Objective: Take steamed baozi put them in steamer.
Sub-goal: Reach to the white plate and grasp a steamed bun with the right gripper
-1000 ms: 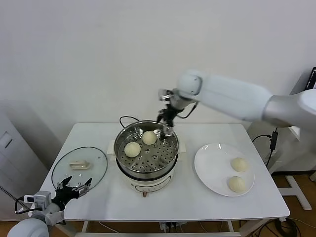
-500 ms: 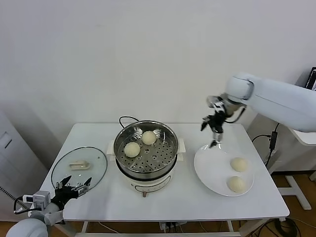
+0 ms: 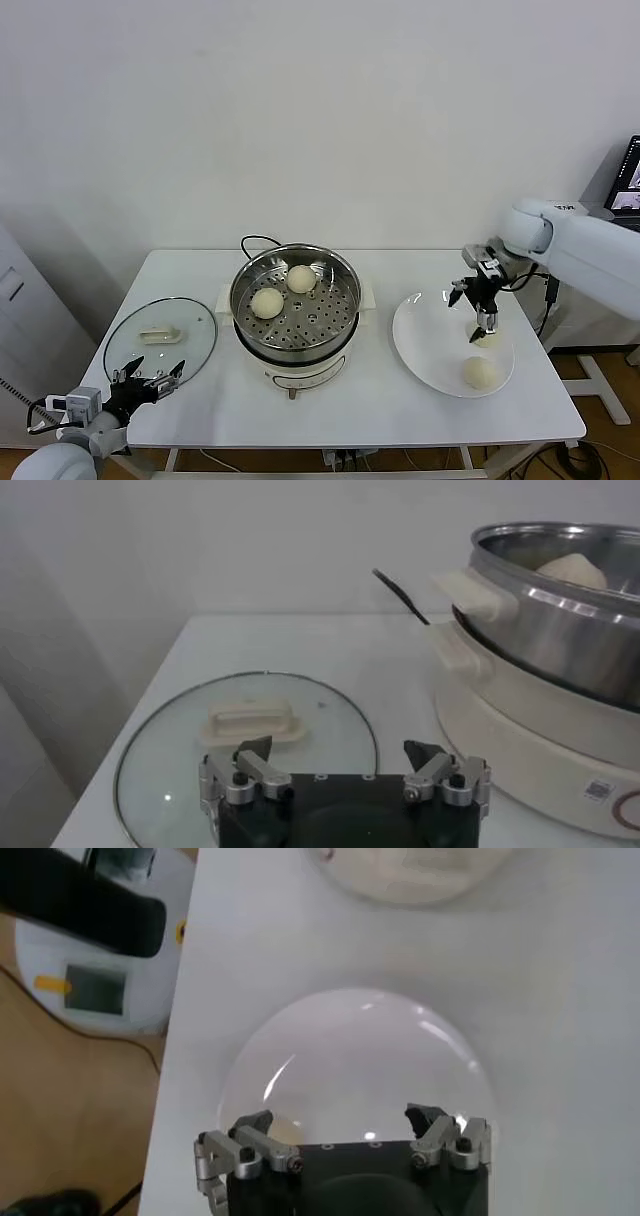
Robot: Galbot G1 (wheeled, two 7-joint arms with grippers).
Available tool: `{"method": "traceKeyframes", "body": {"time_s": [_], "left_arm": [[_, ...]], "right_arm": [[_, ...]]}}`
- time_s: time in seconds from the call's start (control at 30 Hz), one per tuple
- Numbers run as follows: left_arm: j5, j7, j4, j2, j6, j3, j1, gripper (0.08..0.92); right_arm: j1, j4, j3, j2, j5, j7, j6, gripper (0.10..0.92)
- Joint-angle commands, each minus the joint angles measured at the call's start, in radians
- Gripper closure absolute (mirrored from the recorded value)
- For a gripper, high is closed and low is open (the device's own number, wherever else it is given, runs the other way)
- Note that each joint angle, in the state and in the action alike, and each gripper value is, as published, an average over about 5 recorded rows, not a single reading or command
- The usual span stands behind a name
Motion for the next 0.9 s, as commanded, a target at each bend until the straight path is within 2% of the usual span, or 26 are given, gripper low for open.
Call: {"method": "traceKeyframes", "body": {"time_s": [0.03, 0.9], "left_arm": [[0.001, 0.000, 0.001, 0.001, 0.001, 0.001, 0.001, 0.177], [0.011, 0.001, -0.003, -0.002, 0.002, 0.007, 0.010, 0.177]], "right_arm": [[-0.178, -0.006, 0.116, -0.041, -0.082, -0.003, 0.033, 0.203], [-0.358, -0.048, 0.273, -0.051, -0.174, 0.050, 0.024, 0.203]]}}
